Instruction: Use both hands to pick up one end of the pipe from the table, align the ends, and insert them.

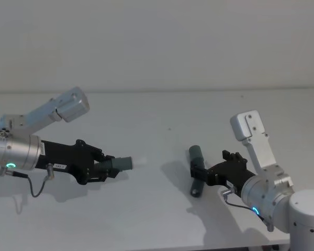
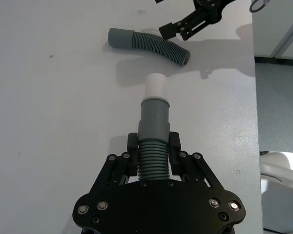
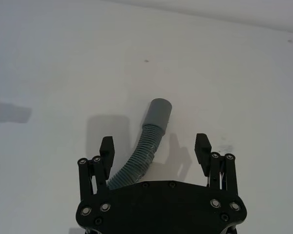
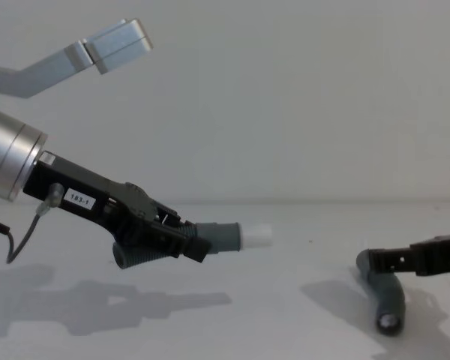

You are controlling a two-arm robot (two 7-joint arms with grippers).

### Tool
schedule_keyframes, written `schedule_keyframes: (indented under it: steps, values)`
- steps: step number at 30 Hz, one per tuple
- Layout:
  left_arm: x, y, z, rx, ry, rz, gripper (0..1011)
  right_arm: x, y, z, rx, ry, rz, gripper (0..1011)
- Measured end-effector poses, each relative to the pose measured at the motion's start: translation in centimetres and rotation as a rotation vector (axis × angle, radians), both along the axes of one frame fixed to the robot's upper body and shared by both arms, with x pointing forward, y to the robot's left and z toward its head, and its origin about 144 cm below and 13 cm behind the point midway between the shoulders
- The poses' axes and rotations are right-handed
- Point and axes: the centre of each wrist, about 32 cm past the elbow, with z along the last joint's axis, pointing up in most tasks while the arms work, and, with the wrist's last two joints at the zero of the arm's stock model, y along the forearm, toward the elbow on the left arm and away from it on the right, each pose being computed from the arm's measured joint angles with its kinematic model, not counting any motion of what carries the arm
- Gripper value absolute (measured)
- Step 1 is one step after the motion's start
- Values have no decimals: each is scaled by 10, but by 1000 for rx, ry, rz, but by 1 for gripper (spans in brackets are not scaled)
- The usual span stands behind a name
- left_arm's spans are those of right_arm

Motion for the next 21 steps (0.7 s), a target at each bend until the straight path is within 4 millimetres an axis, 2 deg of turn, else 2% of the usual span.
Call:
schedule_keyframes:
  steps: [21]
  values:
    - [0, 0, 0, 0, 0, 0, 327, 10, 3, -7, -53, 14, 67, 1002]
